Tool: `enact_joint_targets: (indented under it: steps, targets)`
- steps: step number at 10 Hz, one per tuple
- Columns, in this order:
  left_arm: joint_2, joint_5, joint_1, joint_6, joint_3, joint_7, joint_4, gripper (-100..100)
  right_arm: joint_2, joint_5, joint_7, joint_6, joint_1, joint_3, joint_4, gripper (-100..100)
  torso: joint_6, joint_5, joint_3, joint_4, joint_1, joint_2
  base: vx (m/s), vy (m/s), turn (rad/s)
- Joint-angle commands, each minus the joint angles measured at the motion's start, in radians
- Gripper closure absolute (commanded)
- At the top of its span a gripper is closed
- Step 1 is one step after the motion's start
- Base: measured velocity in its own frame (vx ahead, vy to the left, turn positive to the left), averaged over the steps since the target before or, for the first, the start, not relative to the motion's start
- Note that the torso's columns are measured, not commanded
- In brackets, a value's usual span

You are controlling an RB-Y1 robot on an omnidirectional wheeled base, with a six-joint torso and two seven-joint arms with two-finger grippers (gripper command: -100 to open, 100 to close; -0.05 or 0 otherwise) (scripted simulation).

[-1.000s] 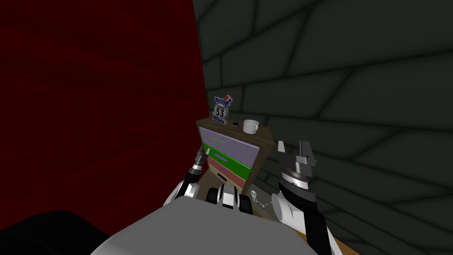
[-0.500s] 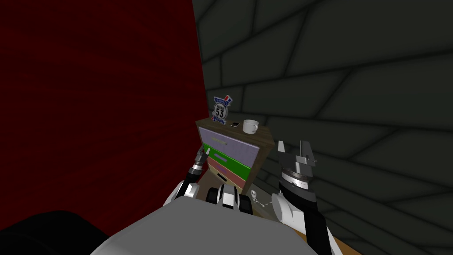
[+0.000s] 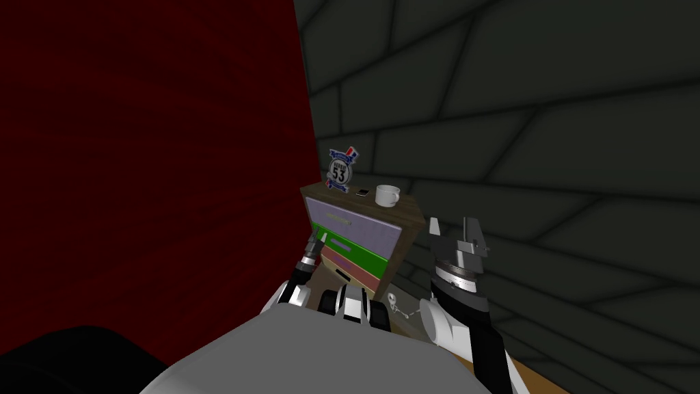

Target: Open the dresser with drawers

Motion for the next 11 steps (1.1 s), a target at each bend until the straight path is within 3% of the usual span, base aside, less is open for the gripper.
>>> enact_joint_targets:
  steps: [1, 11]
  targets:
    - [-0.003, -0.001, -0.010, -0.007, -0.008, -0.001, 0.046, -100, 0.000, 0.000, 0.000, 0.000, 0.000, 0.000, 0.000, 0, 0.000, 0.000, 0.000, 0.000, 0.000, 0.000, 0.006, 0.020, -0.033]
    - [-0.022, -0.009, -0.057, -0.026, -0.049, -0.011, 0.249, -100, 0.000, 0.000, 0.000, 0.000, 0.000, 0.000, 0.000, 0, 0.000, 0.000, 0.000, 0.000, 0.000, 0.000, 0.009, 0.025, -0.048]
